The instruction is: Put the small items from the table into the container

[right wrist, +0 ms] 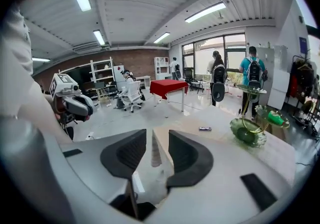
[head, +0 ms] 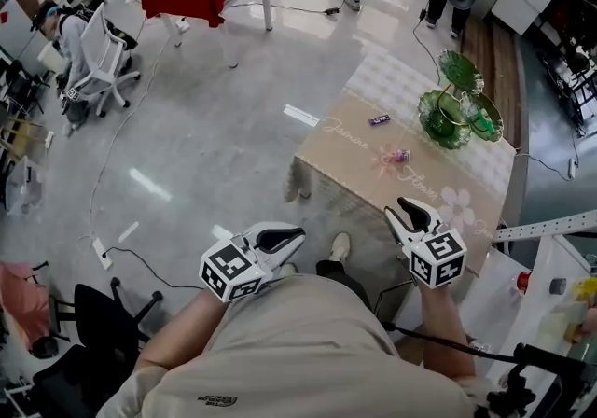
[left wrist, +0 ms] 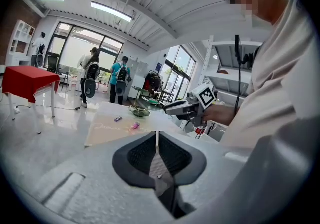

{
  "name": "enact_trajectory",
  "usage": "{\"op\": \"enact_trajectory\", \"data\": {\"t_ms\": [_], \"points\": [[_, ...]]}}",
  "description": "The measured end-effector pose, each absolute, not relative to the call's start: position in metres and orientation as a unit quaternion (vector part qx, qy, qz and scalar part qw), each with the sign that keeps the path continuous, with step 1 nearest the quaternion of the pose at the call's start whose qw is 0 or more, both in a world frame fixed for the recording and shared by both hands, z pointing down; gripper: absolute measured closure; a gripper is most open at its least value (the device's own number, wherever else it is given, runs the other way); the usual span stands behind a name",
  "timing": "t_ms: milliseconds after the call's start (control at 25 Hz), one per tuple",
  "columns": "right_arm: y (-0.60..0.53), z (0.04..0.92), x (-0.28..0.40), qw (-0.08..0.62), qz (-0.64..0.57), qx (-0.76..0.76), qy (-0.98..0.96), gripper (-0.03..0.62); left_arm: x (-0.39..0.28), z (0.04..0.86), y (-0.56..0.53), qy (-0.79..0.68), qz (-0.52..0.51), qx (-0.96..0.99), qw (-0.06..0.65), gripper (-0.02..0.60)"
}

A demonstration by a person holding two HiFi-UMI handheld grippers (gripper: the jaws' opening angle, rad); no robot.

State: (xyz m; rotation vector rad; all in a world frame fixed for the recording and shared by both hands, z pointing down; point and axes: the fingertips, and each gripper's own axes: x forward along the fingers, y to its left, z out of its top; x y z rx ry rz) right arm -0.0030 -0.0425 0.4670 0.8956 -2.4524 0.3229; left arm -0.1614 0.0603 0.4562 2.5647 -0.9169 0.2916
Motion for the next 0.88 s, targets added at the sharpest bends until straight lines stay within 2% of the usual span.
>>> {"op": "enact_trajectory", "data": {"t_ms": [400,880], "points": [[0.048,0.490,-0.042,0.266,0.125,0.309,-0.904,0.451,-0.182,0.474,0.113,-0.314,0.113,0.921,0.203,0.561],[0.069,0.499,-0.037,0.286,0.118,0.300,-0.903,0.453,-0.182,0.477,0.126,-0.317,0.090,0.920,0.210,0.561]]}}
